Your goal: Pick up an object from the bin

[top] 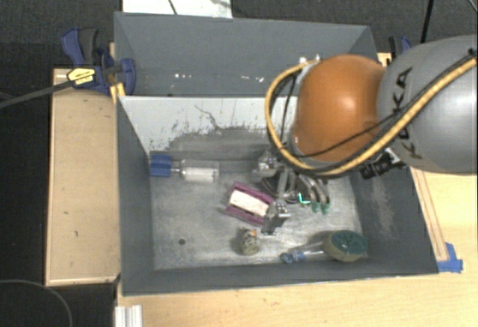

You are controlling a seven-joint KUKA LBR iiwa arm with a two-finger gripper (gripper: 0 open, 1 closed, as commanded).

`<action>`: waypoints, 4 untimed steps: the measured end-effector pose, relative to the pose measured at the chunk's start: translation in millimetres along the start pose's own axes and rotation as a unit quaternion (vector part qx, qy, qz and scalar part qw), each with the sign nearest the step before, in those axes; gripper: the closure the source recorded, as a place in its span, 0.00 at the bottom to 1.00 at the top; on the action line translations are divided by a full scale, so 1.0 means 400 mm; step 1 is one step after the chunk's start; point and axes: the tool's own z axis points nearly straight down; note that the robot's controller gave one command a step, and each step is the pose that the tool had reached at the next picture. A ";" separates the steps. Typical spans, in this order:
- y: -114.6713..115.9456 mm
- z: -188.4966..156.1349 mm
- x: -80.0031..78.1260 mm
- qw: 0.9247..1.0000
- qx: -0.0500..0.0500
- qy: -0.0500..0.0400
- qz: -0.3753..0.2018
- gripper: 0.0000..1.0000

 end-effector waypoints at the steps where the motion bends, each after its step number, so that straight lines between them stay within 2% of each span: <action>1: -0.011 0.238 -0.081 0.989 0.000 -0.002 -0.147 0.00; 2: -0.053 0.148 -0.013 0.997 0.000 -0.002 -0.080 0.00; 3: -0.058 0.322 -0.124 0.999 0.000 -0.004 -0.038 0.00; 4: -0.057 0.314 -0.124 0.999 0.000 -0.005 -0.037 1.00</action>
Offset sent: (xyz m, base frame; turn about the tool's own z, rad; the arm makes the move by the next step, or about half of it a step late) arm 0.0319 -0.0044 -0.0948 -0.2955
